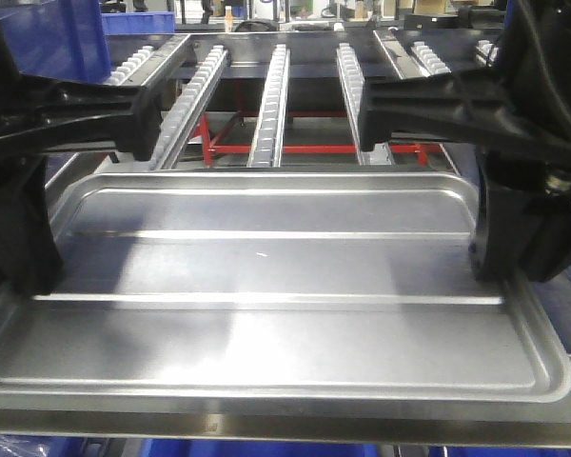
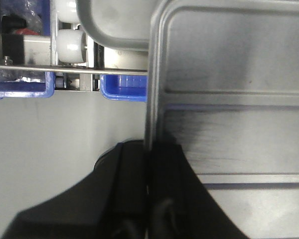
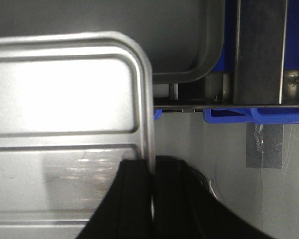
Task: Grab silver tray and place in blue box
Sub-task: 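Lift the tray with both grippers and pull it toward the robot, then hold the tray level in both grippers while the base turns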
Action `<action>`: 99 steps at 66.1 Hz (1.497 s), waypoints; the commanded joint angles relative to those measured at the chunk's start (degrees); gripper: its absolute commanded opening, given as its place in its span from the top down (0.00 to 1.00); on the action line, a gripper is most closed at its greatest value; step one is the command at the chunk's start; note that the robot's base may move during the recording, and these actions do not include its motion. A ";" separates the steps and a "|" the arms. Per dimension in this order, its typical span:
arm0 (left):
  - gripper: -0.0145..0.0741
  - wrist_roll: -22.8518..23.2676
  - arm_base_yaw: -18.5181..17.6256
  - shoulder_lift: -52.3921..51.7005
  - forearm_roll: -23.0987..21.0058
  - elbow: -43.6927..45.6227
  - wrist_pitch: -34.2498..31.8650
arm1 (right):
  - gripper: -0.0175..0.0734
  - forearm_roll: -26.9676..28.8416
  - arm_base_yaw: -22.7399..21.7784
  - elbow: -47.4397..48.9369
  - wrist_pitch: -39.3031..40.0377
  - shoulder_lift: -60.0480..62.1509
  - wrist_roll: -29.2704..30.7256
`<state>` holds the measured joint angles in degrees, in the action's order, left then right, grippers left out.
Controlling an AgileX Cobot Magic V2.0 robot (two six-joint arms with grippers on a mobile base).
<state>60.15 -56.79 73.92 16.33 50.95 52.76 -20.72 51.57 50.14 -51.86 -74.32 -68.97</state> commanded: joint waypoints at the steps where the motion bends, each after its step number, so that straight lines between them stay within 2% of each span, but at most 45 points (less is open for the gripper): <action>1: 0.95 0.05 -0.69 -1.59 0.84 1.33 -0.93 | 0.75 -2.44 0.05 1.55 1.31 1.64 -0.48; 99: 0.95 0.05 -0.69 -1.59 0.56 1.33 -0.93 | 0.75 -2.44 0.05 1.55 0.39 1.64 -0.48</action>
<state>60.15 -56.79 73.92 16.23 50.95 52.45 -20.72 51.57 50.14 -52.34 -74.32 -69.07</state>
